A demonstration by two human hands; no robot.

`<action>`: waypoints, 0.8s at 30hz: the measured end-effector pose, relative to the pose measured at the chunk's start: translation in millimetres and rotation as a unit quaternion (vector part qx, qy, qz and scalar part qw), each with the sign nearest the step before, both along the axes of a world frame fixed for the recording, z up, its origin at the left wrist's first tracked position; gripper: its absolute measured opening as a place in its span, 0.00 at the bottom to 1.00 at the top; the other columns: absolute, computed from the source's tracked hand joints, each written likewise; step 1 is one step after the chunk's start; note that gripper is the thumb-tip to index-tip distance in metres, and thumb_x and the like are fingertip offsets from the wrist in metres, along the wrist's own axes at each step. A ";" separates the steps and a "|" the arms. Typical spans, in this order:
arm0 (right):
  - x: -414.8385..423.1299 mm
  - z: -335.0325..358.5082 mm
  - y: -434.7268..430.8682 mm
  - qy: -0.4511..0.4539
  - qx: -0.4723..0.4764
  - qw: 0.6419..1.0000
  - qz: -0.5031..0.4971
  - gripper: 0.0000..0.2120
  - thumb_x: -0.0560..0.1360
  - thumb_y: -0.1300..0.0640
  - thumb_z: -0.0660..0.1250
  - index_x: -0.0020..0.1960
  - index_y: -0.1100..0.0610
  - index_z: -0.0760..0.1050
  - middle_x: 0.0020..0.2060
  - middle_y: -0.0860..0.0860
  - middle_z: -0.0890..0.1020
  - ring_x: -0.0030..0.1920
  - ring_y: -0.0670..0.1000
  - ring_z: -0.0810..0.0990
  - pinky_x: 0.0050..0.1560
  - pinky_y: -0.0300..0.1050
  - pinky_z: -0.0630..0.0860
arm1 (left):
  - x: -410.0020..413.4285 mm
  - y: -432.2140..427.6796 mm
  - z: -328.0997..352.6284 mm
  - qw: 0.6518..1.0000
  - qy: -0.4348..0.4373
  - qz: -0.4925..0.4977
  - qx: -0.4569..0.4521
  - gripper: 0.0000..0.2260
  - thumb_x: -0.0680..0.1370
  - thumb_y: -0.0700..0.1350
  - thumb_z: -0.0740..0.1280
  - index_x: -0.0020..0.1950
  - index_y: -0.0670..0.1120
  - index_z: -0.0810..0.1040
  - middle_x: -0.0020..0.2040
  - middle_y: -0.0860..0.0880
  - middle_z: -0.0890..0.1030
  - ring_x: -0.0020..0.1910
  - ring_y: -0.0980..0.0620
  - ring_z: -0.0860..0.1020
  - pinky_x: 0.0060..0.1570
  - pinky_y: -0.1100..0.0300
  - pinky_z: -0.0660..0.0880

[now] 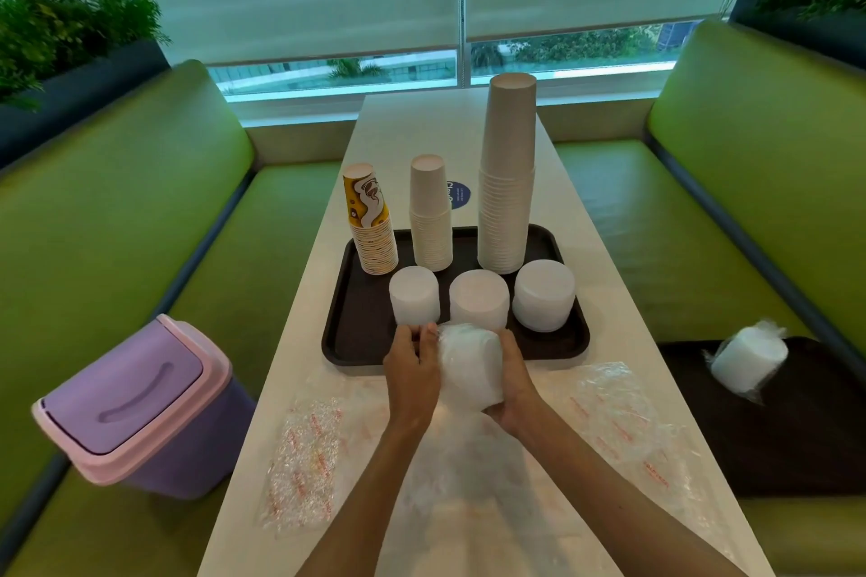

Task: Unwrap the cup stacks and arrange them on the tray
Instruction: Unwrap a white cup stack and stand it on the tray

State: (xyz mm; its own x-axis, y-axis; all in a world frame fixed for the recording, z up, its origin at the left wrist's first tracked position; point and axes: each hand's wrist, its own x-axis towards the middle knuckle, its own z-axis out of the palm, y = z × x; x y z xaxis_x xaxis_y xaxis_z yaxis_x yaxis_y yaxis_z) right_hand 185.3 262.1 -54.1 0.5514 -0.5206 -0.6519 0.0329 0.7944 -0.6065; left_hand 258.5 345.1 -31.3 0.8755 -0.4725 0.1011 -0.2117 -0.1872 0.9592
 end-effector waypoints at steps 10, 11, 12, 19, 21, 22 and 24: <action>3.3 8.3 6.0 -0.051 0.074 0.995 -0.041 0.39 0.62 0.34 0.68 0.68 0.52 0.71 0.53 0.58 0.81 0.47 0.57 0.81 0.33 0.51 0.80 | 1.4 -1.5 -37.5 0.959 0.270 -0.005 0.090 0.15 0.81 0.44 0.61 0.35 0.44 0.68 0.32 0.45 0.69 0.30 0.52 0.66 0.28 0.61 0.65; 3.9 6.2 6.5 -0.049 0.079 0.994 -0.054 0.42 0.60 0.34 0.69 0.69 0.51 0.70 0.56 0.58 0.80 0.48 0.57 0.81 0.32 0.50 0.80 | -1.4 -0.2 -40.3 0.954 0.278 -0.015 0.109 0.16 0.81 0.42 0.61 0.33 0.44 0.66 0.31 0.46 0.68 0.29 0.52 0.65 0.27 0.62 0.64; 4.0 5.3 5.9 -0.045 0.076 0.994 -0.057 0.44 0.58 0.33 0.69 0.70 0.50 0.70 0.56 0.58 0.80 0.48 0.57 0.81 0.31 0.50 0.80 | -2.9 1.0 -42.0 0.952 0.279 -0.022 0.121 0.16 0.81 0.42 0.60 0.33 0.44 0.66 0.31 0.46 0.67 0.28 0.52 0.65 0.27 0.62 0.65; -2.8 0.6 -10.8 0.010 0.045 0.997 -0.054 0.38 0.67 0.28 0.62 0.67 0.52 0.71 0.54 0.59 0.81 0.50 0.59 0.80 0.46 0.56 0.78 | 0.6 9.8 -17.7 0.985 0.168 0.038 0.001 0.08 0.82 0.46 0.60 0.50 0.43 0.74 0.41 0.48 0.77 0.40 0.50 0.75 0.41 0.59 0.74; -0.2 2.8 -5.4 0.014 0.040 0.996 -0.077 0.44 0.60 0.26 0.67 0.67 0.53 0.70 0.57 0.59 0.80 0.52 0.60 0.80 0.47 0.57 0.78 | -6.1 9.8 -4.9 0.995 0.082 0.041 -0.040 0.04 0.80 0.44 0.62 0.48 0.46 0.75 0.42 0.48 0.78 0.42 0.51 0.75 0.45 0.59 0.74; 0.9 3.5 -2.4 0.016 0.032 0.996 -0.088 0.52 0.52 0.25 0.70 0.68 0.53 0.70 0.59 0.59 0.79 0.54 0.60 0.79 0.49 0.57 0.78 | -10.2 9.4 0.2 0.997 0.035 0.035 -0.057 0.04 0.80 0.42 0.63 0.46 0.49 0.76 0.43 0.48 0.78 0.42 0.54 0.76 0.45 0.62 0.75; 4.0 -4.1 -0.7 0.025 0.013 0.994 -0.103 0.65 0.38 0.23 0.72 0.69 0.52 0.69 0.61 0.58 0.79 0.57 0.59 0.78 0.56 0.59 0.77 | -17.7 8.4 6.2 0.996 -0.062 0.012 -0.069 0.09 0.78 0.40 0.66 0.45 0.55 0.74 0.45 0.50 0.77 0.43 0.60 0.77 0.44 0.69 0.74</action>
State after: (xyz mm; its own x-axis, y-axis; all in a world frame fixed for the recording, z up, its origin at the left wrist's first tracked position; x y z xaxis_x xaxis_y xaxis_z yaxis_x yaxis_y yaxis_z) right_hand 189.2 261.4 -58.2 0.4019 -0.6010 -0.6909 0.1663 0.7899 -0.5903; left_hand 240.8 353.5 -25.0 0.8633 -0.4252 0.2719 -0.3279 -0.0629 0.9426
